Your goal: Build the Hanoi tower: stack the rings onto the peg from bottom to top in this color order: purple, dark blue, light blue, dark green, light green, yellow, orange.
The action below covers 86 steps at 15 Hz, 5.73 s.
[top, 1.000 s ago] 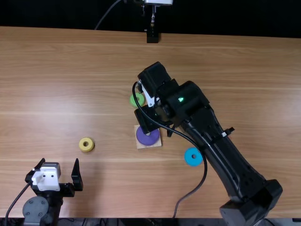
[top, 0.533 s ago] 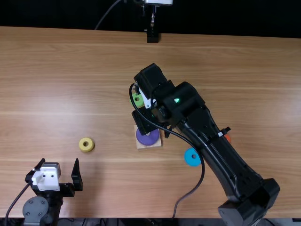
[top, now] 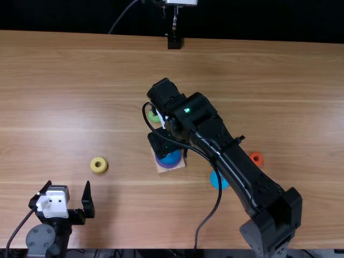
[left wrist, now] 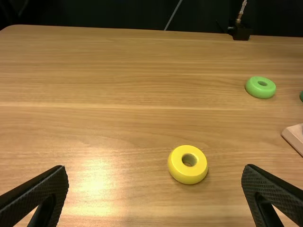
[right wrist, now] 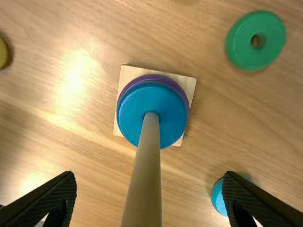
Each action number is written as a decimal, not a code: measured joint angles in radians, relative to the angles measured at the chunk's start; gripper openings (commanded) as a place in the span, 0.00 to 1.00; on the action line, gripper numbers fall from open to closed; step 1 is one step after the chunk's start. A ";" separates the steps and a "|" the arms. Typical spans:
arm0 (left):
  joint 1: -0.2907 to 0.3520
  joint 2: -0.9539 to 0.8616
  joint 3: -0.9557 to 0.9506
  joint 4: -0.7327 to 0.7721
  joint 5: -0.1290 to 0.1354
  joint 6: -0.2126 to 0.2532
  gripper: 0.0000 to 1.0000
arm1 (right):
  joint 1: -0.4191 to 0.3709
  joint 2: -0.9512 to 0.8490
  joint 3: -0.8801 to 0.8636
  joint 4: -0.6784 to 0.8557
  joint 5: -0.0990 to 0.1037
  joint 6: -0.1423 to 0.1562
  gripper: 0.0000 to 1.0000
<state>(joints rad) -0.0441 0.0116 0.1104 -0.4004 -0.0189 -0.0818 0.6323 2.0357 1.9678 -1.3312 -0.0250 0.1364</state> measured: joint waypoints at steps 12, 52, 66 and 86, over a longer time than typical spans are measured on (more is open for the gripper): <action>0.000 0.000 0.000 0.000 0.000 -0.001 1.00 | -0.001 -0.035 0.080 0.147 0.009 0.008 1.00; 0.000 0.000 0.000 0.000 0.000 0.000 1.00 | -0.303 -0.403 -0.969 0.523 -0.010 0.130 1.00; 0.000 0.000 0.000 0.000 0.000 0.000 1.00 | -0.303 -0.334 -0.969 0.523 -0.012 0.131 0.07; 0.000 0.000 0.000 0.000 0.000 0.000 1.00 | -0.218 -0.492 -0.560 0.170 -0.010 0.097 0.00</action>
<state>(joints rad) -0.0441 0.0116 0.1104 -0.4007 -0.0189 -0.0818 0.4141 1.5433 1.4078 -1.1610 -0.0353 0.2333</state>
